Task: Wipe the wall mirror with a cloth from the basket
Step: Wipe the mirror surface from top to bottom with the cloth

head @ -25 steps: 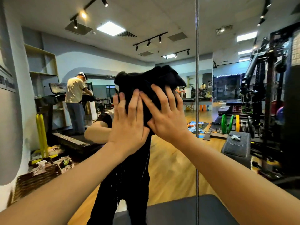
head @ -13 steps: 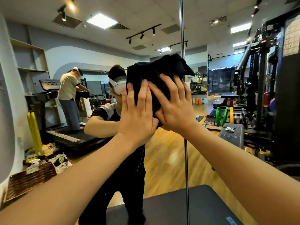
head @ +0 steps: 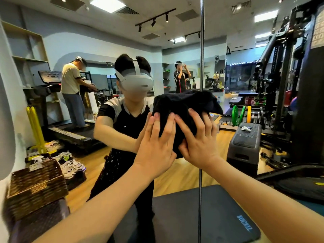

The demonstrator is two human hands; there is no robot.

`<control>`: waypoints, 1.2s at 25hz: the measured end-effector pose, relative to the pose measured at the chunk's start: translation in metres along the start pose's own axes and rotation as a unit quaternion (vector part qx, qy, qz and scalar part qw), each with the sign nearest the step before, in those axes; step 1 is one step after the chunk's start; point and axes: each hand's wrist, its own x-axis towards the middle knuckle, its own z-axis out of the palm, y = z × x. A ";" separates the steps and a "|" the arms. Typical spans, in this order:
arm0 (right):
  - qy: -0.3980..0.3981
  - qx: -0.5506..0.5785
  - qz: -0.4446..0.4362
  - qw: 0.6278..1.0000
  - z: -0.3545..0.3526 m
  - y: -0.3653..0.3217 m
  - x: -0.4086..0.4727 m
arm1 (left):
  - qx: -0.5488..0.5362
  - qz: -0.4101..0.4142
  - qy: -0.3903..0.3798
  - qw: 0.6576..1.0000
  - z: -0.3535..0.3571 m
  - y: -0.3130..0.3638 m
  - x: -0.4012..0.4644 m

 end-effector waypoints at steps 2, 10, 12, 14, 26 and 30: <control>-0.001 0.000 0.005 1.000 0.002 -0.008 -0.009 | 0.010 -0.003 -0.004 1.000 0.004 0.000 -0.012; 0.009 0.026 0.062 0.998 0.011 -0.076 0.003 | 0.043 -0.004 0.008 0.999 -0.001 -0.051 -0.038; 0.010 0.034 0.059 0.998 0.017 -0.112 0.010 | 0.029 -0.003 0.022 0.999 -0.002 -0.080 -0.060; 0.010 0.040 0.057 0.998 0.023 -0.150 0.019 | 0.035 -0.001 0.022 0.999 -0.006 -0.113 -0.084; -0.018 0.089 0.046 0.995 0.049 -0.391 0.085 | 0.137 -0.015 -0.050 0.989 -0.051 -0.323 -0.219; -0.014 0.098 0.044 0.994 0.056 -0.446 0.098 | 0.148 -0.028 -0.062 0.987 -0.060 -0.365 -0.251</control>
